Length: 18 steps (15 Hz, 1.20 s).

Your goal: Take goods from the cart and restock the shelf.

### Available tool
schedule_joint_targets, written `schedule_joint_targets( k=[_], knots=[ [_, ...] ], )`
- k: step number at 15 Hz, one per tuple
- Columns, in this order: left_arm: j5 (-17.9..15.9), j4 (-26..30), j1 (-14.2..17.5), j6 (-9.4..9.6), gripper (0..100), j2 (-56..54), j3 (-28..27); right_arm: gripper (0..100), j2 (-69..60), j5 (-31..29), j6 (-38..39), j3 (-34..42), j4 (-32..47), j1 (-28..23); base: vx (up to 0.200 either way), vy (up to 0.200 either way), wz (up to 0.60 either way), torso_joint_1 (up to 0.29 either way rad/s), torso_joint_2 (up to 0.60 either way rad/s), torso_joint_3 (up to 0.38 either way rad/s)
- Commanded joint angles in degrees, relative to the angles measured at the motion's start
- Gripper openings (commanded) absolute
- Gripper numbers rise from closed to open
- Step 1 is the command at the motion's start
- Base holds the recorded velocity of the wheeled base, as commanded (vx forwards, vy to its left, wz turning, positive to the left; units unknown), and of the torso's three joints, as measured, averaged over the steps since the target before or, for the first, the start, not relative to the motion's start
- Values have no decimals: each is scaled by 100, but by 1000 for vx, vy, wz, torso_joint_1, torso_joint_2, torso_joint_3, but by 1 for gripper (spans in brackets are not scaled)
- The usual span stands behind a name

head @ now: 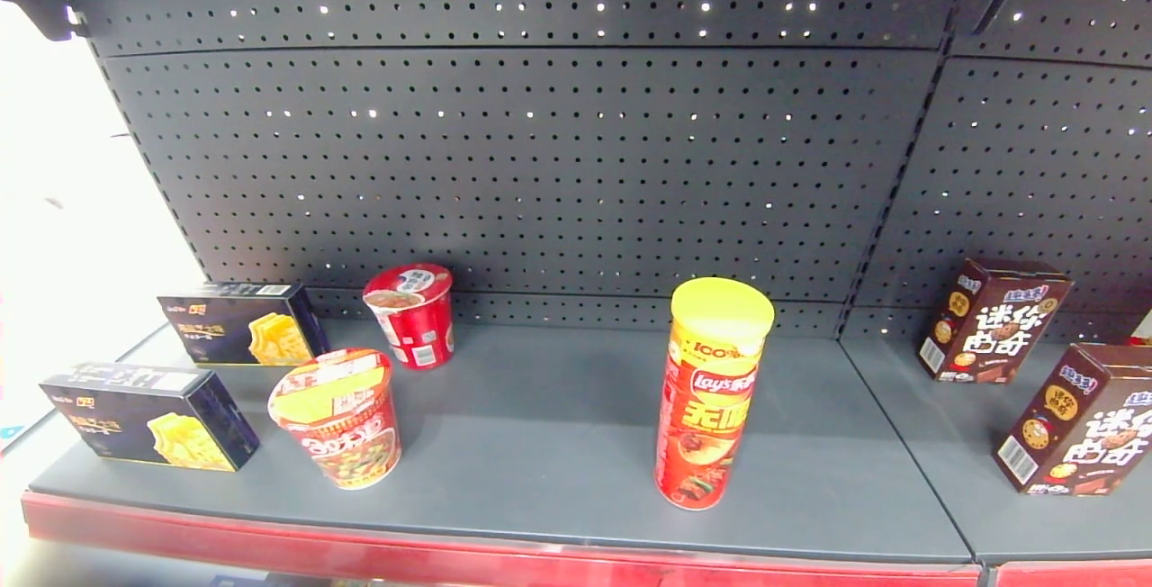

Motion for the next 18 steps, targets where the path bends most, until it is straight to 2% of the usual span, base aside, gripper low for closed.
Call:
schedule_joint_targets(
  k=[1, 2, 5, 8, 9, 10, 11, 12, 13, 14, 17, 18],
  knots=[
    [-160, -17, -30, 183, 0, 35, -164, 100, 10, 6, -4, 20, 0, -2, 0, 0, 0, 0, 0, 0],
    [-204, -17, -39, 244, 0, 70, -287, 100, 10, 6, -4, 20, 0, -2, 0, 0, 0, 0, 0, 0],
    [-836, -17, -56, 262, 0, 949, -1131, 100, 10, 6, -4, 20, 0, -2, 0, 0, 0, 0, 0, 0],
    [-1346, -17, -56, 271, 0, 1723, -1650, 100, 10, 6, -4, 20, 0, 7, 0, 0, 0, 0, 0, 0],
    [-1408, -25, -65, 271, 0, 1863, -1720, 100, 10, 6, -4, 20, 0, -2, 0, 0, 0, 0, 0, 0],
    [-1680, -87, -83, 262, 0, 2276, -1869, 100, 10, 6, -4, 20, 0, -2, 0, 0, 0, 0, 0, 0],
    [-1926, -342, -135, 253, 0, 2540, -1817, 100, 10, 6, -4, 20, 0, -2, 0, 0, 0, 0, 0, 0],
    [-2058, -843, -179, 236, 0, 2821, -1570, 100, 10, 6, -4, 20, 0, -2, 0, 0, 0, 0, 0, 0],
    [-2058, -1335, -206, 218, 0, 3050, -1307, 100, 10, 6, -4, 20, 0, -2, 0, 0, 0, 0, 0, 0],
    [-2076, -1590, -232, 200, 0, 3190, -1298, 100, 10, 6, -4, 20, 0, -2, 0, 0, 0, 0, 0, 0],
    [-2084, -1660, -223, 200, 0, 3797, -1729, 100, 10, 6, -4, 20, 0, -2, 0, 0, 0, 0, 0, 0],
    [-2093, -1695, -267, 130, 0, 4113, -1781, 100, 10, 6, -4, 20, 0, -2, 0, 0, 0, 0, 0, 0]
  ],
)
